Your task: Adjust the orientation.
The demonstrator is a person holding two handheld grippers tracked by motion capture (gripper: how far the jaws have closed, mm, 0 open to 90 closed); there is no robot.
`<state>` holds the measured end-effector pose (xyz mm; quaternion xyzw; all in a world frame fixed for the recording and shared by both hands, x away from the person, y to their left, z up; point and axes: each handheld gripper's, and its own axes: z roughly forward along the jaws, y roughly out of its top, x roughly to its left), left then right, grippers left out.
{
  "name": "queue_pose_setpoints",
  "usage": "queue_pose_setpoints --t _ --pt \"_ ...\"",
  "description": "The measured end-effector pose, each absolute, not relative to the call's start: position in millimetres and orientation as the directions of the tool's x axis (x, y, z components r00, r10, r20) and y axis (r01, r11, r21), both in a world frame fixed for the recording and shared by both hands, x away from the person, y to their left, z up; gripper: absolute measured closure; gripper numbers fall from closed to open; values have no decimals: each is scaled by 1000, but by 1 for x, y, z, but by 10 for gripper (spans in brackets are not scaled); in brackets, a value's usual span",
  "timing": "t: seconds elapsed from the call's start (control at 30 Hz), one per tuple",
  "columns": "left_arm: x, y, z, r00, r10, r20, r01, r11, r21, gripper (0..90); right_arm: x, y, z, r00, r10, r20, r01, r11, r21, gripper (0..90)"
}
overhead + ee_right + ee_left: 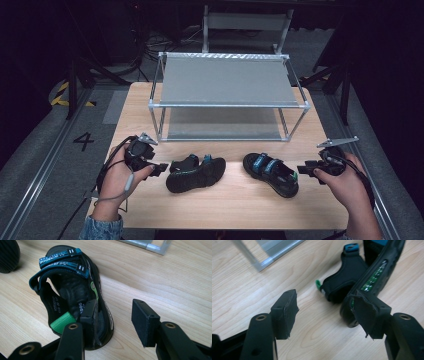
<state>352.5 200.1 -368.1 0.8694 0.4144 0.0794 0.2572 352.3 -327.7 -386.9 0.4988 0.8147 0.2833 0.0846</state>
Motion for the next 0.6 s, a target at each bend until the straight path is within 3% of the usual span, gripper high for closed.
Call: queue_pose_setpoints --t 0.33,0.5,0.6 --pt "349 194 -365 672 737 -72 653 -543 529 430 351 -324 -387 -506 851 140 759 361 542 568" --pt "349 190 -362 692 719 -70 627 -550 551 497 350 -323 -388 -505 852 137 760 365 537 568" --pt "348 187 -360 719 691 -78 601 -561 569 669 350 -324 -390 -501 854 138 764 362 533 568"
